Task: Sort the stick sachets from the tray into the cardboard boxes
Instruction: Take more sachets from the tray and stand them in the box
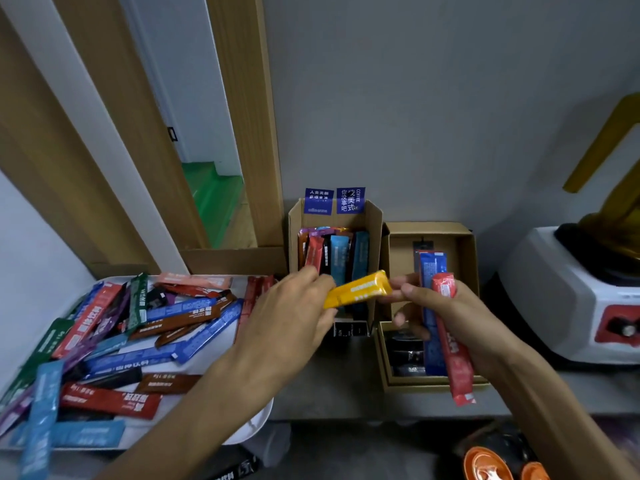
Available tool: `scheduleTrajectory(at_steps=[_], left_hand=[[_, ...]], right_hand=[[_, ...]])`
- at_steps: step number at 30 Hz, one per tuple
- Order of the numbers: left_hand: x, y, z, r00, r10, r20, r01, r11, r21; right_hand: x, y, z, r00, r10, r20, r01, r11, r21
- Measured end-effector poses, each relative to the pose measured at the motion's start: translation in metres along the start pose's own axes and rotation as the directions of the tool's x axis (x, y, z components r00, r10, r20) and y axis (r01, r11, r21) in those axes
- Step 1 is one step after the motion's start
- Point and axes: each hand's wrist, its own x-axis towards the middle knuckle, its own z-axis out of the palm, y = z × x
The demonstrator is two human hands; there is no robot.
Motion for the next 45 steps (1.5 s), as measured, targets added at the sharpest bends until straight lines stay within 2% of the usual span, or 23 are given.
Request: scheduleTrajectory(at_steps=[2,4,7,12,16,19,21,23,28,37,39,42,43,45], left_hand=[[0.003,0.002,0.01,0.99,-0.139,-0.021,0.138,0.989,-0.051],[0.011,0.011,0.026,0.953,-0.301,-0.039,0.288,0.937,-0.197],[0.026,0.024,0.061,0.888,-0.456,-0.06,0.421,0.858,-0.294],[0.039,0.022,0.088,0.786,-0.599,-0.151,0.549,0.79,-0.272],[0.038,0.012,0.102,0.744,-0.634,-0.209,0.58,0.769,-0.27],[0.033,0.013,0.107,0.784,-0.574,-0.236,0.492,0.807,-0.328],[0.031,0.011,0.107,0.843,-0.49,-0.224,0.432,0.863,-0.26],[0.031,0.005,0.106,0.867,-0.455,-0.206,0.427,0.889,-0.167],[0.036,0.005,0.104,0.828,-0.532,-0.176,0.514,0.847,-0.137],[0.034,0.002,0.103,0.865,-0.489,-0.111,0.451,0.855,-0.254],[0.027,0.007,0.092,0.867,-0.484,-0.116,0.424,0.841,-0.336],[0.019,0.02,0.064,0.942,-0.332,-0.045,0.257,0.804,-0.536],[0.02,0.025,0.052,0.97,-0.241,0.026,0.212,0.791,-0.574],[0.024,0.032,0.036,0.979,-0.106,0.172,0.189,0.778,-0.599]], right_hand=[[-0.001,0.006,-0.009,0.998,0.01,-0.06,-0.008,0.999,0.037],[-0.004,0.013,-0.015,0.996,0.022,-0.091,-0.016,0.998,0.064],[-0.01,0.02,-0.016,0.994,0.047,-0.1,-0.039,0.996,0.076],[-0.016,0.027,-0.013,0.995,0.086,-0.05,-0.085,0.996,0.02],[-0.015,0.029,-0.009,0.994,0.107,-0.012,-0.107,0.994,-0.007],[-0.013,0.031,-0.009,0.993,0.116,0.015,-0.115,0.993,-0.009],[-0.012,0.031,-0.009,0.993,0.114,0.022,-0.114,0.993,-0.013],[-0.012,0.031,-0.009,0.994,0.111,0.024,-0.111,0.994,-0.016],[-0.01,0.032,-0.007,0.994,0.101,0.039,-0.101,0.995,-0.017],[-0.012,0.037,-0.01,0.993,0.077,0.094,-0.08,0.996,0.027],[-0.012,0.037,-0.008,0.99,0.059,0.126,-0.065,0.997,0.043],[-0.012,0.033,-0.006,0.979,0.052,0.195,-0.06,0.998,0.035],[-0.011,0.032,-0.005,0.972,0.057,0.227,-0.065,0.997,0.029],[-0.01,0.028,-0.001,0.955,0.065,0.289,-0.071,0.997,0.01]])
